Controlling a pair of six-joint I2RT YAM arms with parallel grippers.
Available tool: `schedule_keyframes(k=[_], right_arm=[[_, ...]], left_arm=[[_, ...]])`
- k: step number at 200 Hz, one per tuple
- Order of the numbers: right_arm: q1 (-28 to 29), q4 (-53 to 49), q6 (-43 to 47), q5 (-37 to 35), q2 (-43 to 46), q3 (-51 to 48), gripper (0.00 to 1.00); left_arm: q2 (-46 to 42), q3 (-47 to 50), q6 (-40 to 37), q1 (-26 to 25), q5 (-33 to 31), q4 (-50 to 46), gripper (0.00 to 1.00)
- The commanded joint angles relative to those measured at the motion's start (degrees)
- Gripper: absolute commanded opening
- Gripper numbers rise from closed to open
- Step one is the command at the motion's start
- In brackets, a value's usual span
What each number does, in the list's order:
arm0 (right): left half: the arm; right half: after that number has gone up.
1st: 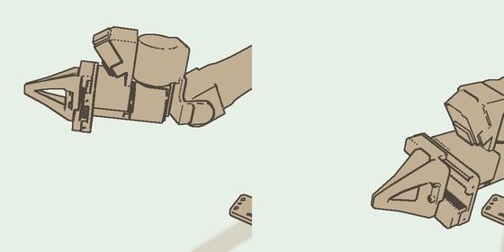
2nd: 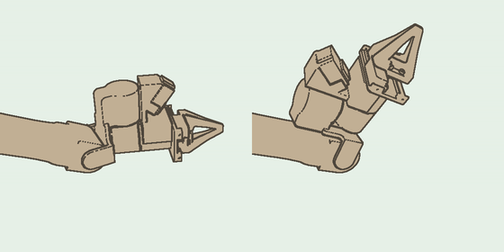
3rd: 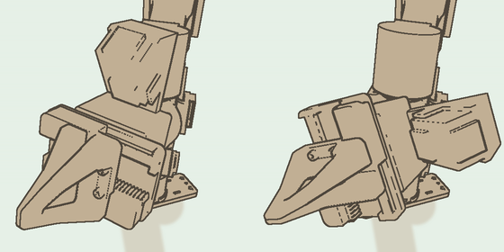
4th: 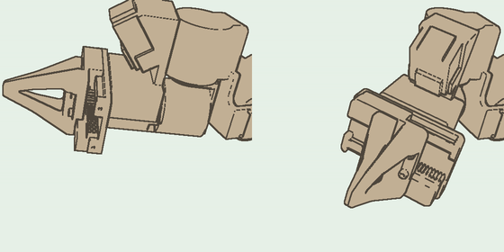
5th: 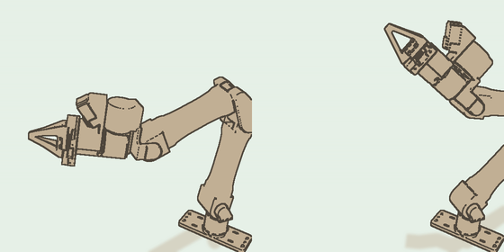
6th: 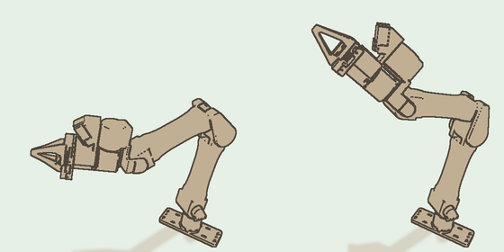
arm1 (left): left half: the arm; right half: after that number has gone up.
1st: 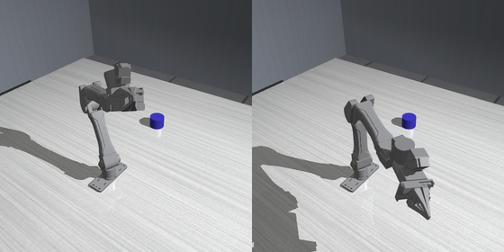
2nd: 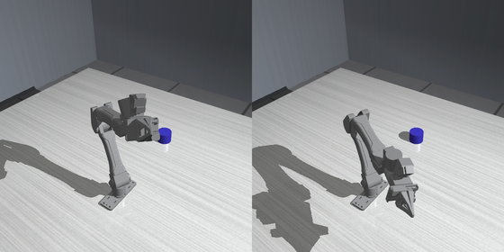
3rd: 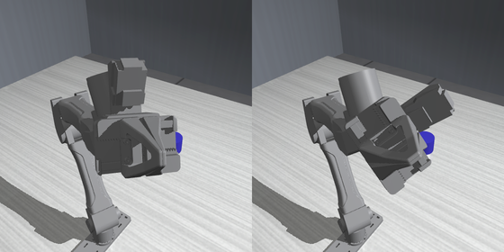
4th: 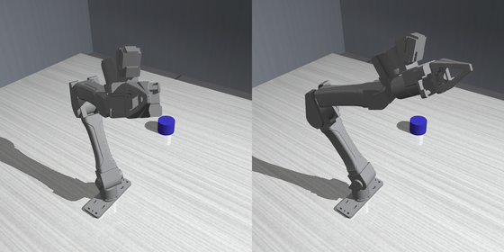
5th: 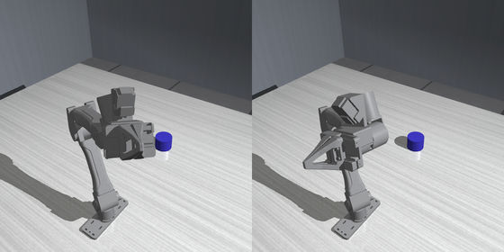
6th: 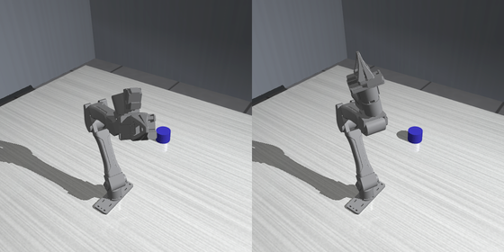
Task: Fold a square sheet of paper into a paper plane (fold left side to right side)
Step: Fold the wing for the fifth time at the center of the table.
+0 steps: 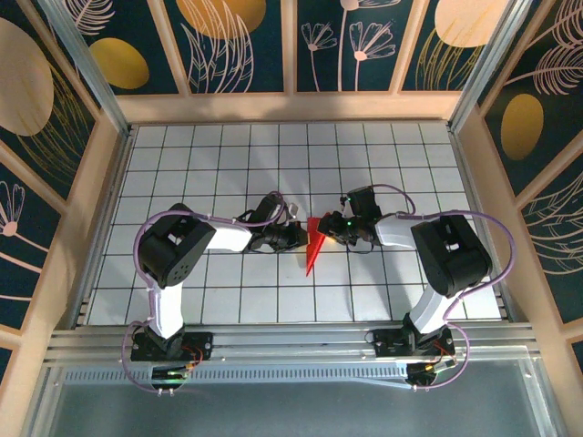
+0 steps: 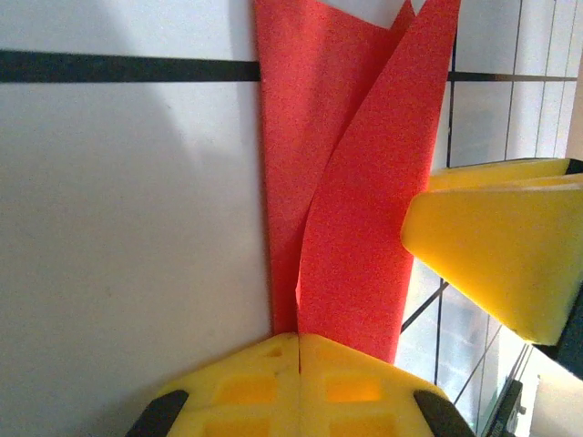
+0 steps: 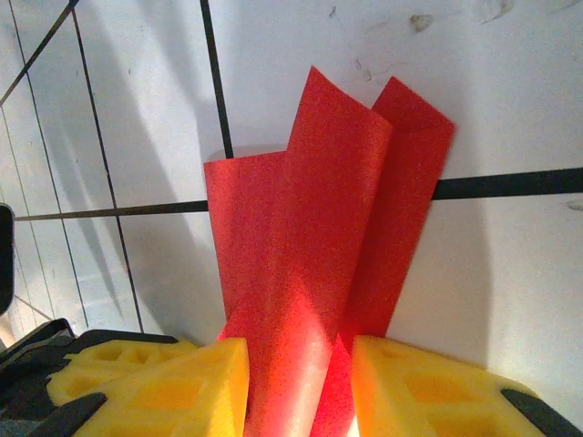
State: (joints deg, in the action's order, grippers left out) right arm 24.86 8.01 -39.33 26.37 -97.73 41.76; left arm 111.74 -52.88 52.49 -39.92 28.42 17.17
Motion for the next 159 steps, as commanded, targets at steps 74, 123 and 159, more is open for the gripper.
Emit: schedule_keyframes(k=[74,123,159], right_arm=[[1.78,2.6,1.18,-2.08,-3.58,-0.54,0.37],[1.74,2.06,0.9,-1.85,-0.57,0.16,0.37],[1.62,0.45,1.14,-2.68,0.81,0.6,0.37]], left_arm=[[-0.4,0.89,-1.96,0.42,-1.53,-2.88,0.0],[0.37,0.72,-2.99,0.28,-3.71,-5.19,0.0],[1.08,0.42,-3.29,0.09,-5.07,-6.55,0.0]])
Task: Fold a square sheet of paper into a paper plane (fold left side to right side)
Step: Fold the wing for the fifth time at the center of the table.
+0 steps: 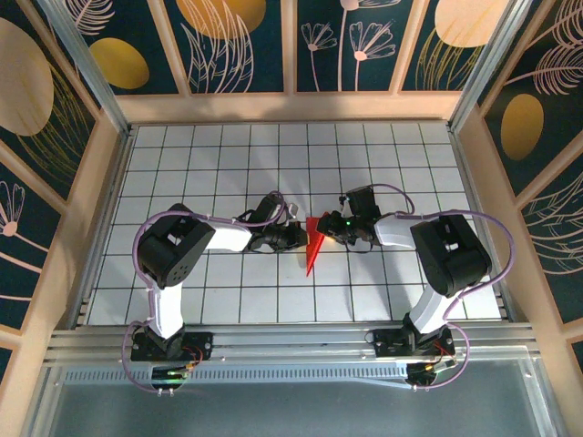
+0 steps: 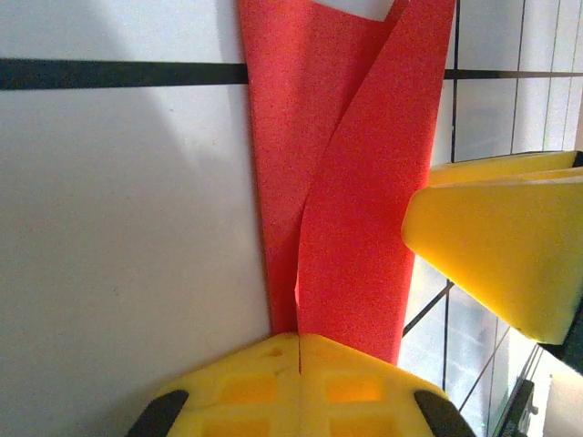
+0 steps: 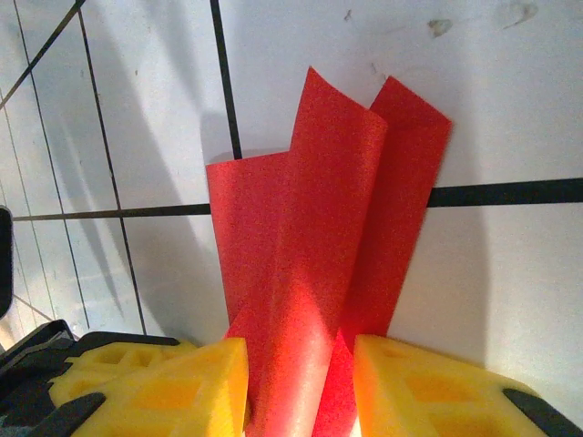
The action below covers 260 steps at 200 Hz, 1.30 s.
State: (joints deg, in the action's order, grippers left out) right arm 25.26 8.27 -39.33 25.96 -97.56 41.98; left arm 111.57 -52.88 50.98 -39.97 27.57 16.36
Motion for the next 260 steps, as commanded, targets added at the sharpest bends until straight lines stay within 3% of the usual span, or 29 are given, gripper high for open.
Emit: schedule_keyframes(k=[1,133,193,260], right_arm=[[1.21,0.18,1.16,-2.29,0.67,0.39,0.37],[-0.54,-3.92,3.02,-3.74,7.38,-0.54,0.41],[-2.38,5.33,2.43,4.28,7.73,-4.01,0.05],[-1.25,7.72,2.15,5.25,2.58,-2.87,0.0]], left_arm=[[1.23,0.37,-1.82,0.1,-4.25,-5.82,0.0],[1.85,-0.82,-2.48,-0.11,-7.47,-9.68,0.0],[1.74,-1.03,-2.36,-0.05,-8.91,-10.71,0.0],[1.68,-1.43,-2.44,-0.11,-10.61,-12.4,0.0]])
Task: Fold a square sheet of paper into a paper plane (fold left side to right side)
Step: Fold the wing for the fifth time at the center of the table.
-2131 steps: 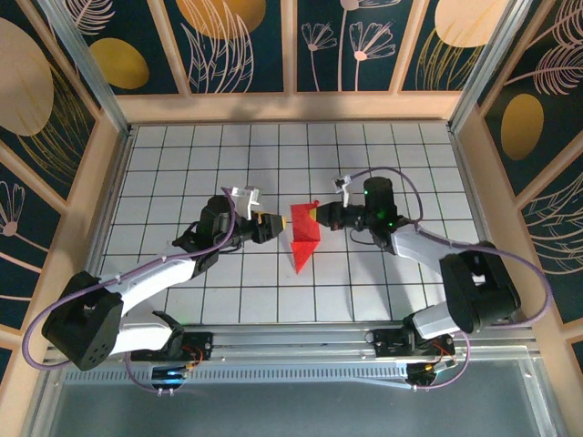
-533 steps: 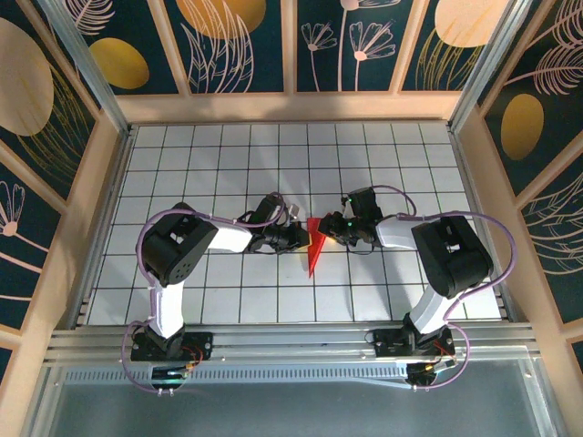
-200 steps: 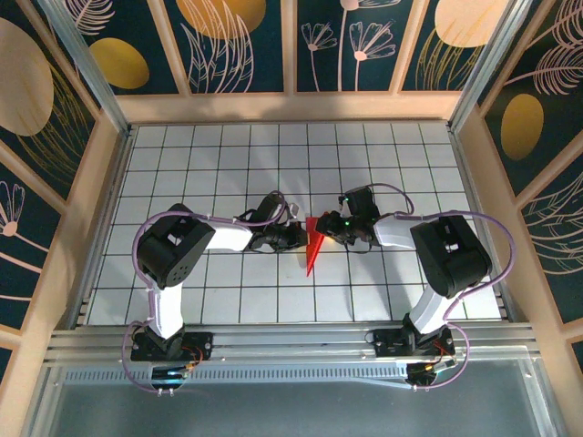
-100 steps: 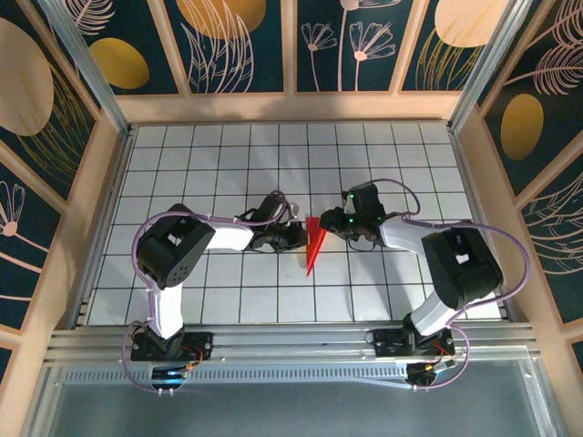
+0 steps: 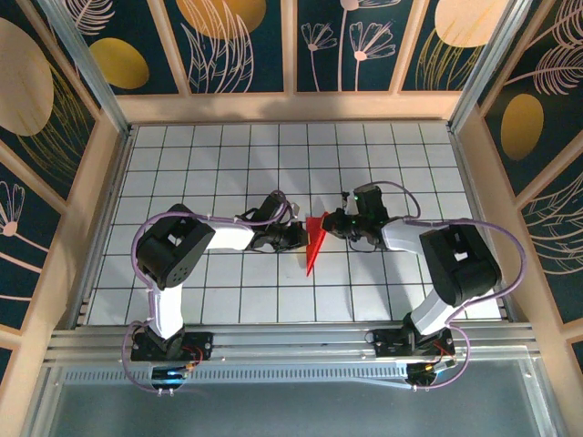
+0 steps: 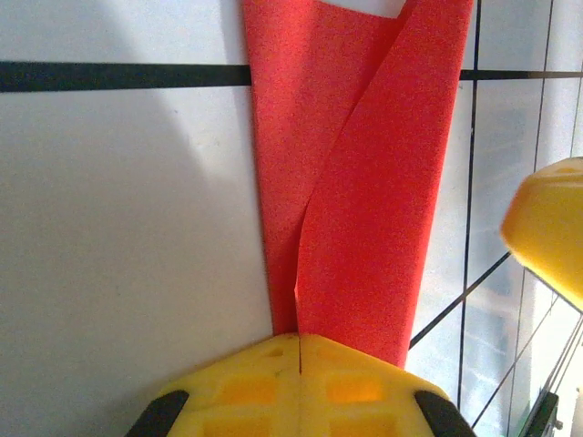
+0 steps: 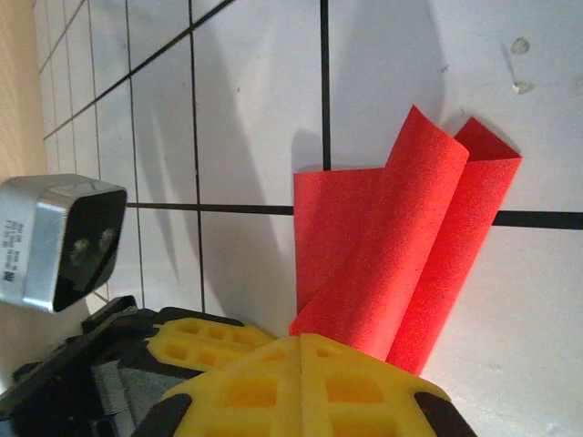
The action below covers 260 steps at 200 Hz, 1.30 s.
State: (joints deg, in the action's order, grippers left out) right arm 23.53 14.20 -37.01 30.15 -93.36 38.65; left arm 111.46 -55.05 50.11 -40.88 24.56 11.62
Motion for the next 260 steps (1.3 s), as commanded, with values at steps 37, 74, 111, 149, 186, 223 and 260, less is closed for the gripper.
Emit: schedule_keyframes(k=[37,74,111,149,186,223,260], right_arm=[[0.8,1.83,-0.03,0.72,-3.14,0.81,0.0],[0.75,1.28,0.28,0.02,-4.61,0.9,0.0],[0.81,0.62,0.63,-0.77,-5.78,1.12,0.0],[0.84,-0.09,0.98,-1.32,-6.82,1.25,0.0],[0.95,-3.39,1.97,-2.86,-7.83,2.01,0.0],[1.18,-9.19,3.73,-5.11,-8.5,2.94,0.0],[1.35,-13.35,5.37,-7.0,-9.35,2.86,0.0]], left_arm=[[1.85,0.56,-1.55,0.81,-8.27,-8.44,0.0],[2.01,0.26,-1.4,0.83,-9.22,-9.4,0.0],[2.11,0.33,-1.1,0.89,-9.7,-9.85,0.0],[2.36,0.18,-1.15,0.83,-9.88,-10.17,0.0],[2.05,0.15,-1.26,0.86,-10.27,-10.56,0.0],[0.69,-0.08,-1.61,0.81,-10.82,-10.65,0.0],[-1.14,-0.34,-1.88,0.81,-10.11,-9.98,0.12]])
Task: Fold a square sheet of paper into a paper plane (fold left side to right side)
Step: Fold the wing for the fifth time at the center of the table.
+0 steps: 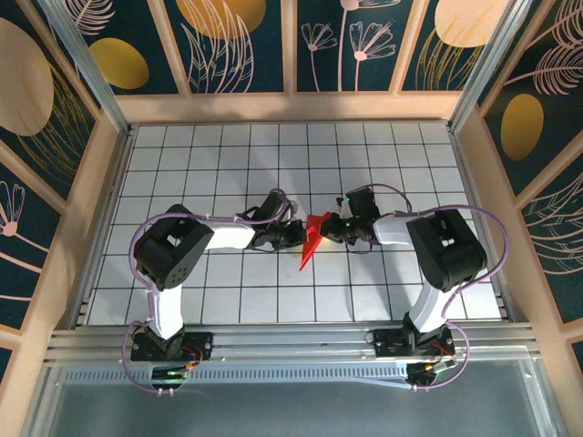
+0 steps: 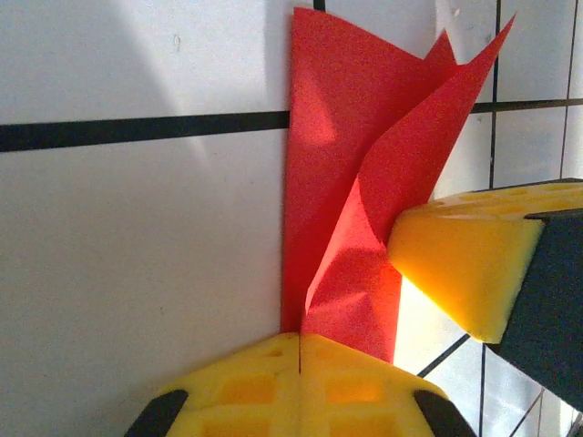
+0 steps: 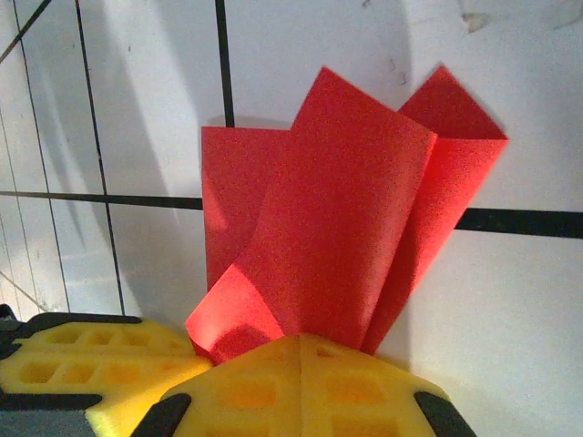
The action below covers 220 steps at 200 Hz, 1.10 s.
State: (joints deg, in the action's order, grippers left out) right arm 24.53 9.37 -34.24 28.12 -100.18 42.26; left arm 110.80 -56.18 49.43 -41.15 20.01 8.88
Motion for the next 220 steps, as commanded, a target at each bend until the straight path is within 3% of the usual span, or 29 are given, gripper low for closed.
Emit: schedule_keyframes(k=[1,26,59,83,122,145,220], right_arm=[[0.34,-8.5,2.6,-4.99,-2.55,-0.85,0.0],[0.43,-7.23,2.2,-5.03,-2.21,-2.36,0.0],[0.45,-5.93,1.98,-5.09,-1.2,-3.21,0.0],[0.52,-5.38,1.9,-5.18,-0.43,-3.32,0.0],[0.61,-5.07,1.72,-5.31,-0.01,-3.28,0.0],[0.69,-5.12,1.72,-5.42,0.1,-3.41,0.0],[1.52,-6.2,2.07,-5.79,-0.28,-2.36,0.0]], left_arm=[[-0.58,0.76,-1.19,1.07,-5.53,-7.19,0.13],[-4.01,0.8,-1.09,1.07,-4.72,-6.42,0.22],[-9.75,0.74,-1.46,1.15,-4.66,-8.65,0.24],[-12.28,1.0,-1.92,1.07,-2.52,-11.15,0.13],[-13.87,2.75,0.16,-0.95,7.93,-8.19,0.01],[-10.58,0.86,0.22,-3.06,10.81,-8.49,0.0],[-4.93,-0.9,0.01,-3.68,10.19,-7.88,0.0]])
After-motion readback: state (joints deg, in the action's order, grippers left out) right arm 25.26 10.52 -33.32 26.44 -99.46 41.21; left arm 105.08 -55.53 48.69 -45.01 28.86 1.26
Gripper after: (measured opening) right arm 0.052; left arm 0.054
